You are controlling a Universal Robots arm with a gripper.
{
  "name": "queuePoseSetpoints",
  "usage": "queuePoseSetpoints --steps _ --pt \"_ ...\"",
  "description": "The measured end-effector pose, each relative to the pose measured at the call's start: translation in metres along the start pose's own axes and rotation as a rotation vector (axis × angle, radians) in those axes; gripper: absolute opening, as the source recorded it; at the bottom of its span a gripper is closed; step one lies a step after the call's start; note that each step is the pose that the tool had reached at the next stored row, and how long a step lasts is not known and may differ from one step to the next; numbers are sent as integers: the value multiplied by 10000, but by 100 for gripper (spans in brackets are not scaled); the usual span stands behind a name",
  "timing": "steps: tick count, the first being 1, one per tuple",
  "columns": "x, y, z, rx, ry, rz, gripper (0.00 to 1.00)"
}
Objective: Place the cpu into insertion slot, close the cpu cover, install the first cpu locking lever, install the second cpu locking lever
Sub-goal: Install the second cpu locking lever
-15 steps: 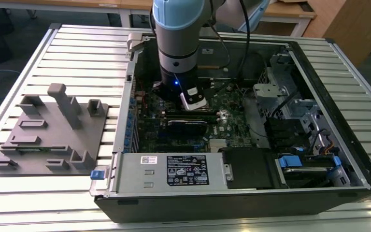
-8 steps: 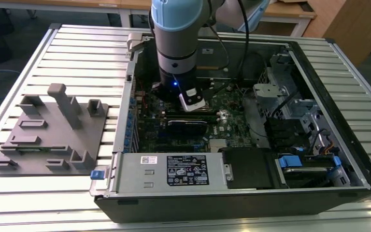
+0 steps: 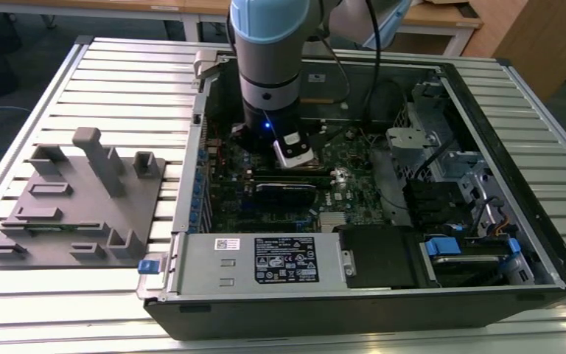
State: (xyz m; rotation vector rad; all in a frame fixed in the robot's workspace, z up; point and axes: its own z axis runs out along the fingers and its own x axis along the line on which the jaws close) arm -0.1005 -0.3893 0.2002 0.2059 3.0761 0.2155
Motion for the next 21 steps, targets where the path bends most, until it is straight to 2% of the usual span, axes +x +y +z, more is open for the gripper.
queuePoseSetpoints --steps 9,12,18,19,21 --pt "-8 28 -195 0 0 0 10" --pt "-9 32 -223 0 -1 0 10" --pt "-10 33 -228 5 -1 -1 10" --pt "-10 34 -228 41 -4 -4 10" --pt "-9 40 -227 177 -23 -10 10"
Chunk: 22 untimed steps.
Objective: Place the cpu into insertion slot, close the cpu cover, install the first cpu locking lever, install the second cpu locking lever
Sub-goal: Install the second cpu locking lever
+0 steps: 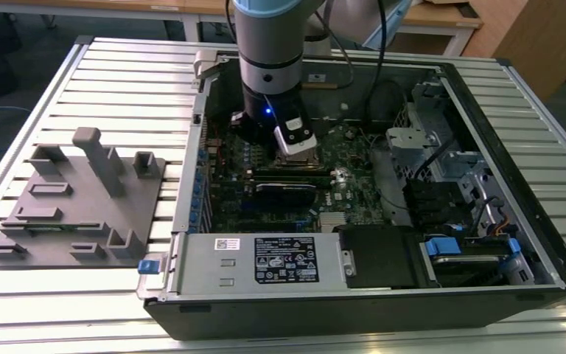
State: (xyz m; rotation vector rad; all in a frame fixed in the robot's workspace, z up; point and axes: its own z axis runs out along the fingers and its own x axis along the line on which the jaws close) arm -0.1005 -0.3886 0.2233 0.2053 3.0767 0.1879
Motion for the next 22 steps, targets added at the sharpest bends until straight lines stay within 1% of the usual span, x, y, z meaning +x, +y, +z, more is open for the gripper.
queuePoseSetpoints --steps 1,4,12,14,19,22 --pt "0 2 1 24 -4 -3 10" --pt "-13 8 3 28 -4 -4 10" --pt "-158 63 23 27 -4 -4 10" --pt "-169 93 30 27 -5 -1 10" --pt "-169 192 50 28 -4 -3 10" --pt "-189 241 66 36 -5 -4 10"
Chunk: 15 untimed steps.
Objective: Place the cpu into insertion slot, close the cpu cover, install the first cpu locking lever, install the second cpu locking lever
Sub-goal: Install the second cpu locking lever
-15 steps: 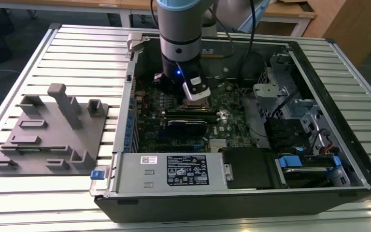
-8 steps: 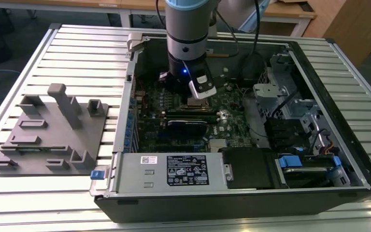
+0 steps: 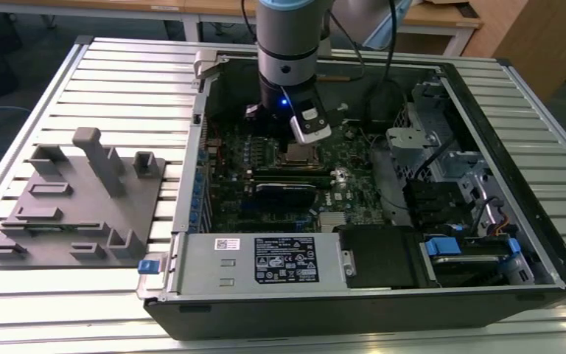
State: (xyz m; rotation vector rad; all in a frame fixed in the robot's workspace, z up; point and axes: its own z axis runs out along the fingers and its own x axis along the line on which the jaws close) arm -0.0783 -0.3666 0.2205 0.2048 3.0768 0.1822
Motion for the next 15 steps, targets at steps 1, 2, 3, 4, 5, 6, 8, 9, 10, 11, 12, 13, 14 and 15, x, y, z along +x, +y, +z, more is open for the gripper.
queuePoseSetpoints --steps 1,2,3,4,5,6,8,9,10,11,12,13,14,15 --pt "-9 18 5 7 -1 -1 10" --pt "-21 32 9 18 -2 -1 10" --pt "-37 42 12 34 -4 -1 10" --pt "-55 51 15 51 -7 -1 10" --pt "-75 59 18 69 -9 -3 10" --pt "-96 66 20 93 -12 -5 10" --pt "-142 80 24 153 -21 -9 10" --pt "-161 86 25 196 -26 -11 10" --pt "-176 91 27 245 -32 -14 10" --pt "-186 95 28 283 -37 -16 10" --pt "-193 99 28 304 -39 -17 10" --pt "-198 103 29 306 -39 -18 10" --pt "-204 107 30 306 -39 -17 10" --pt "-213 111 32 306 -40 -18 10"
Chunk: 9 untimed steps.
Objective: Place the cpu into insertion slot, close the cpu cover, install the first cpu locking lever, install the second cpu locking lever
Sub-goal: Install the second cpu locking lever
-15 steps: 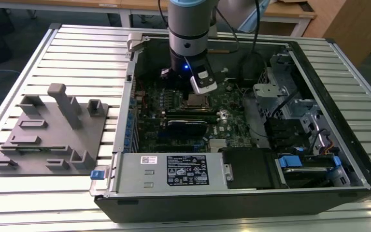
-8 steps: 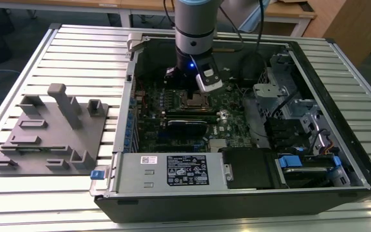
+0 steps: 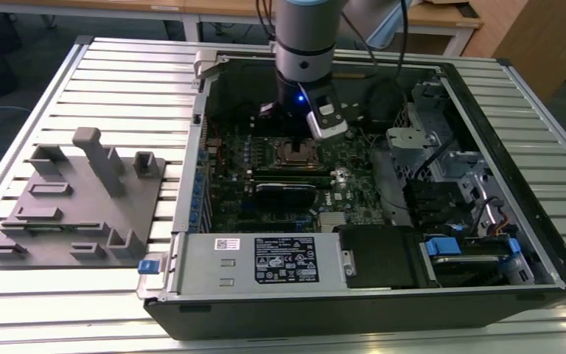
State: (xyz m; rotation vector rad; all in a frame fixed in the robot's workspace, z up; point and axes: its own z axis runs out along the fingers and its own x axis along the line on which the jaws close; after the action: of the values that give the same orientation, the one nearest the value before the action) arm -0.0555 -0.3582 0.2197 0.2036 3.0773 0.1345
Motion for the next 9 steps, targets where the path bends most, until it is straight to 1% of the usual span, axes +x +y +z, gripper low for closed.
queuePoseSetpoints --steps 4,9 --pt "-29 15 4 0 0 -1 10" --pt "-31 19 5 0 0 0 10"
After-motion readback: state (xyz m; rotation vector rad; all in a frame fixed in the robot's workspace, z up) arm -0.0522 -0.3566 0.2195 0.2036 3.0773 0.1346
